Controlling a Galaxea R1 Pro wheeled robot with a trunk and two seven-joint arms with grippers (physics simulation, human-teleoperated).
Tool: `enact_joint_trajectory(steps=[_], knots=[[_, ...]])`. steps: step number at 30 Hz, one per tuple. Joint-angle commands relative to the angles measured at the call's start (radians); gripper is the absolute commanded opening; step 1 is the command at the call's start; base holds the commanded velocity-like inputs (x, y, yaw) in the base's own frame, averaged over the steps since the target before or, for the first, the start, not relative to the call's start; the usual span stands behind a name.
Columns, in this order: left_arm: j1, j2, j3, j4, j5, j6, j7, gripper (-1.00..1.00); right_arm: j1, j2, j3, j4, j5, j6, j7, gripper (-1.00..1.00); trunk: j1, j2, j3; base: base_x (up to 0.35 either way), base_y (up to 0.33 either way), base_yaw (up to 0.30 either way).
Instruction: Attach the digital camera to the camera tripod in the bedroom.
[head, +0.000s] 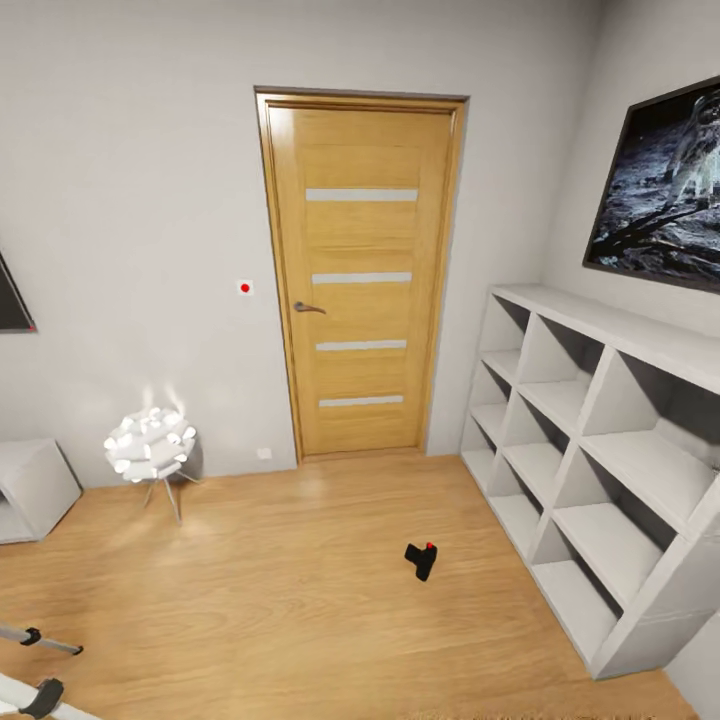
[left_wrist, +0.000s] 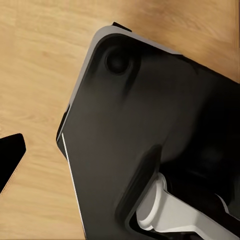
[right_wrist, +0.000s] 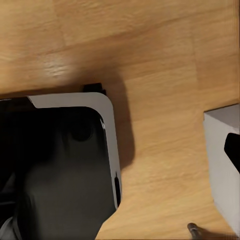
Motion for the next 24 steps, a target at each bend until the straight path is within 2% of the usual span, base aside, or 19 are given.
enact_joint_trajectory(steps=[1,9,24], knots=[[0.0,0.0,0.004,-0.002,0.0,-0.001,0.0,1.0,-0.002,0.0,0.006,0.003,-0.01,-0.003,0.005,1.0,0.001,-0.002,-0.002,0.0,0.0,-0.299],[0.0,0.0,-0.001,-0.001,-0.005,-0.001,0.0,1.0,-0.002,0.001,0.007,0.003,-0.01,-0.003,0.005,1.0,0.001,-0.002,-0.002,0.114,0.0,-0.299],[0.0,0.001,-0.006,-0.001,-0.007,0.0,-0.001,1.0,-0.002,0.002,0.007,0.003,-0.009,0.0,0.006,1.0,0.001,-0.002,0.003,0.3,0.0,-0.297]])
